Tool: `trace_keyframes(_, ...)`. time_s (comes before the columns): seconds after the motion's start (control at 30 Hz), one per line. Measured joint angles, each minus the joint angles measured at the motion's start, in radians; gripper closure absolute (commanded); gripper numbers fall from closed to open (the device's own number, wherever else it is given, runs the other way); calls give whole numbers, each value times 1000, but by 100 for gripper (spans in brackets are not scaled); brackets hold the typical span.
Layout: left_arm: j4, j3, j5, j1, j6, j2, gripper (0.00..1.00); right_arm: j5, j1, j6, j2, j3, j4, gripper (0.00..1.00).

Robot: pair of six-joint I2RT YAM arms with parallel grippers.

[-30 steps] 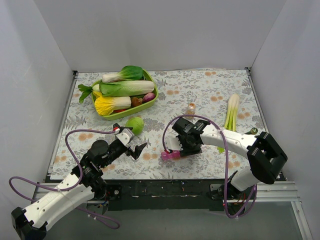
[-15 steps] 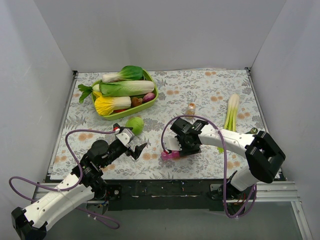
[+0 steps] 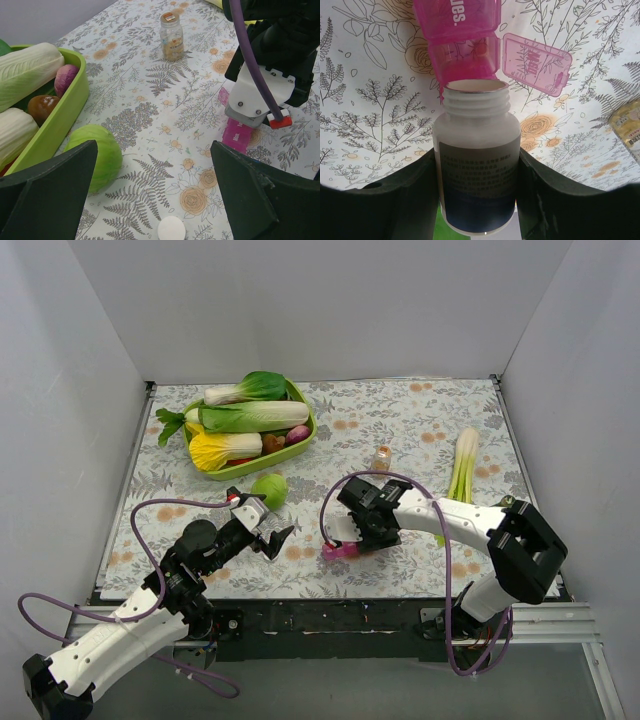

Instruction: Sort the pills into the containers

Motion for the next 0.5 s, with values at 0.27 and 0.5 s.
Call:
trace_keyframes(0.27,0,0,0,0,0,0,2,13,12,1,9,2,-8,99)
trace_keyframes(0.5,0,0,0,0,1,0,2,28,22,1,14,14,-12,99)
